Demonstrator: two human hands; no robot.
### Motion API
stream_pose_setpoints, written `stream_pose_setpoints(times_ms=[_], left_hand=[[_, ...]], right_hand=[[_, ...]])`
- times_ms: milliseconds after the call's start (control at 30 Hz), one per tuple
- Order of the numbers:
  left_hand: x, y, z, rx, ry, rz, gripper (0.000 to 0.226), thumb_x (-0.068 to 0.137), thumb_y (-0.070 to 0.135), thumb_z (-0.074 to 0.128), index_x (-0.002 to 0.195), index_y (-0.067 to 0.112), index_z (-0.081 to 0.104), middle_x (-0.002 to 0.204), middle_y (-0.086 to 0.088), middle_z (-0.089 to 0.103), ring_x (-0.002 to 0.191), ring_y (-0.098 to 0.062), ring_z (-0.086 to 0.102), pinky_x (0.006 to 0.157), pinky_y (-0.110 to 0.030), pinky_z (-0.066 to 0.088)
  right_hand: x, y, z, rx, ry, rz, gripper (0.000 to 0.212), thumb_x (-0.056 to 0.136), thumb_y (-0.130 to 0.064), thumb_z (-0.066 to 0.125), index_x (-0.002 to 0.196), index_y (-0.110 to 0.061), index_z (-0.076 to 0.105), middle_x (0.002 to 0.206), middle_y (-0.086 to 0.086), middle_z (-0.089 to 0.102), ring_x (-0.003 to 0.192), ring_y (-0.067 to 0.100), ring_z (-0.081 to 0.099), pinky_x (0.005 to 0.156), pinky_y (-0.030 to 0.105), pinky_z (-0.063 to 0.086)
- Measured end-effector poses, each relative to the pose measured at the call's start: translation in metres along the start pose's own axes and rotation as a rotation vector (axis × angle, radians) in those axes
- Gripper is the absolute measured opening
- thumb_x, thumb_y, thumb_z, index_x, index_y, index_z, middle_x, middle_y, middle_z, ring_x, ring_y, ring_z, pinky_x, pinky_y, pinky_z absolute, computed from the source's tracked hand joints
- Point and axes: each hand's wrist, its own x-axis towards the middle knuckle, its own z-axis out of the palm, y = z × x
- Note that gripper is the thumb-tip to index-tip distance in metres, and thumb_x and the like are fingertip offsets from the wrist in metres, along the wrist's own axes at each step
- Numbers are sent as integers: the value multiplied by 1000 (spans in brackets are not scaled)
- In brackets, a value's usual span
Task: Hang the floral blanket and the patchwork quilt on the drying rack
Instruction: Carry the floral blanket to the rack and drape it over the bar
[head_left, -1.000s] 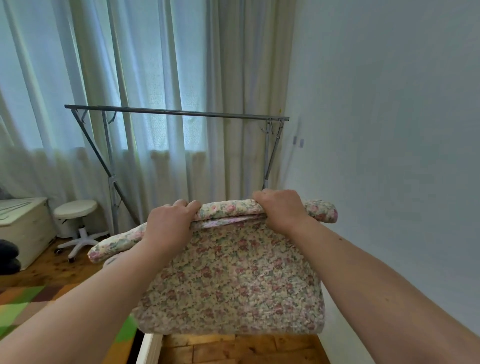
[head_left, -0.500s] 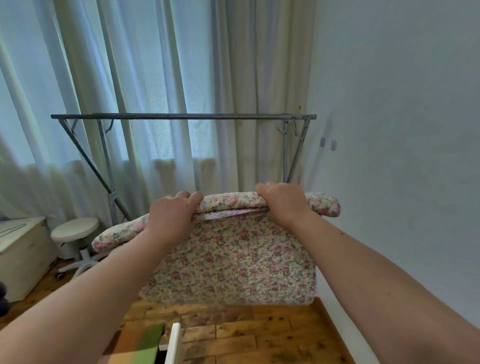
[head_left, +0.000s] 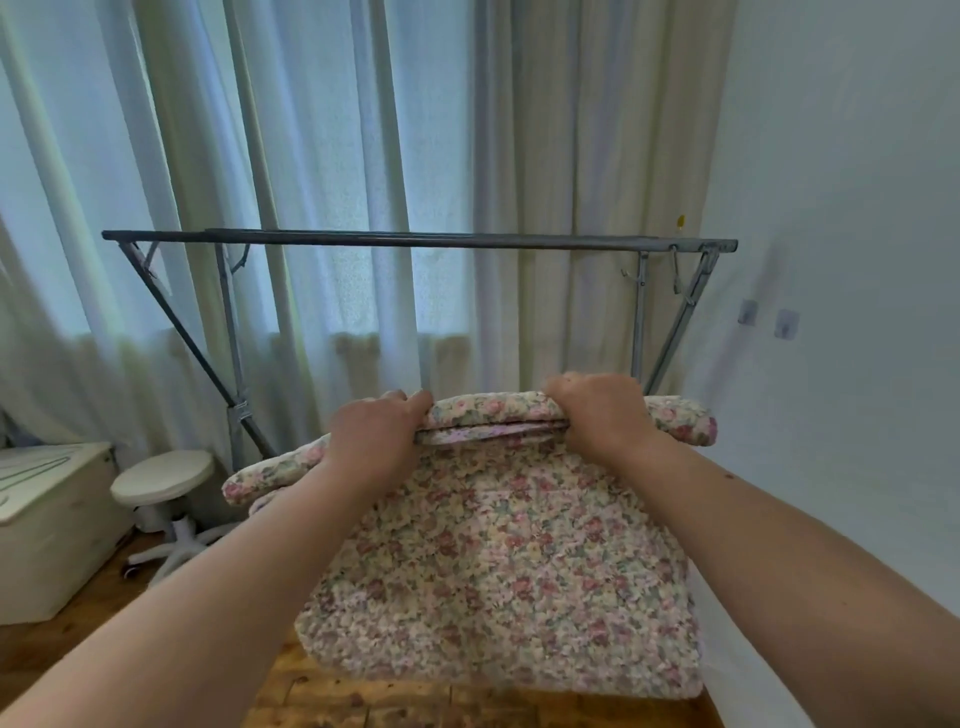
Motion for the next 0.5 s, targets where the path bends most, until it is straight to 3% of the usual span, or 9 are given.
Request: stream_pose_setpoints(times_ms=[133, 500], left_hand=[[62, 1, 29, -9, -14, -38, 31, 77, 18, 48, 108, 23, 51, 93, -3, 60, 78, -28, 61, 52, -28, 30], [179, -13, 88, 21, 33, -57, 29, 74, 16, 51, 103, 18, 49, 90, -4, 60, 73, -28, 60, 50, -27, 26]], right_hand=[[55, 36, 35, 2, -52, -34, 32, 72, -8, 57, 101, -19, 57, 98, 5, 66, 88, 29, 63, 61, 33, 45], [158, 96, 107, 17, -80, -81, 39, 71, -8, 58, 108, -17, 51, 100, 7, 65, 87, 30, 63, 61, 32, 44]])
